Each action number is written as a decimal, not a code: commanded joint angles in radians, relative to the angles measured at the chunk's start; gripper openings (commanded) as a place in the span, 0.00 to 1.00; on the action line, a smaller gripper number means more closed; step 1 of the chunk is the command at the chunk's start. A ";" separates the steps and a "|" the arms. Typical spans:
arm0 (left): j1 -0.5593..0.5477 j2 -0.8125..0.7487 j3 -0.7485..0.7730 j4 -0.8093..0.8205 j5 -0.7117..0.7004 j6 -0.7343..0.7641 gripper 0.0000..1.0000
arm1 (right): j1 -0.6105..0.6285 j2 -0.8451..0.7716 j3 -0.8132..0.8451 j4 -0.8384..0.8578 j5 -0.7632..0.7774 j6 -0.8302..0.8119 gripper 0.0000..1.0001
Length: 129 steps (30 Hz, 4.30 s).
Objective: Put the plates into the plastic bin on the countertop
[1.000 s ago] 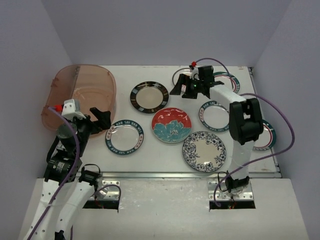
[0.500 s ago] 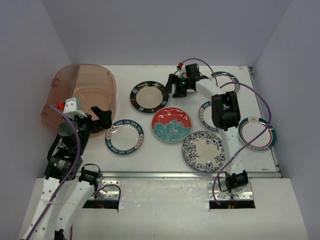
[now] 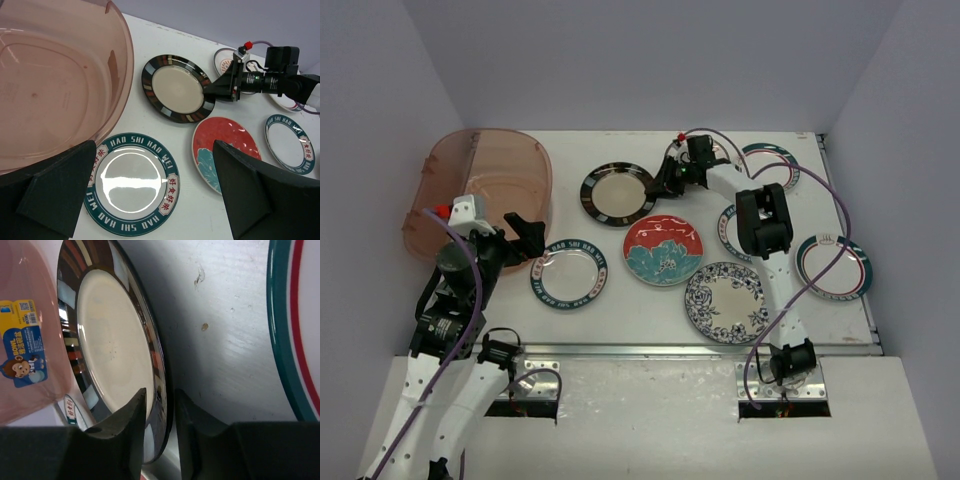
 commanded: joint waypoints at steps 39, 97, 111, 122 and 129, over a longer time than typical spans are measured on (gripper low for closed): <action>0.000 0.537 0.262 0.284 0.600 -0.224 0.74 | -0.078 -0.827 -0.531 0.567 -0.588 0.386 0.00; 0.581 0.500 0.401 0.180 0.191 -0.566 0.00 | -0.185 -1.172 -0.866 0.105 -0.195 -0.008 0.99; 0.667 0.760 0.272 0.353 0.113 -0.503 0.00 | -0.172 -1.514 -1.184 0.207 -0.300 0.017 0.99; 0.621 1.092 0.363 0.369 0.126 -0.487 0.04 | -0.165 -1.573 -1.236 0.146 -0.310 -0.040 0.99; 0.576 1.143 0.434 0.321 0.040 -0.463 0.59 | -0.165 -1.578 -1.231 0.088 -0.259 -0.081 0.99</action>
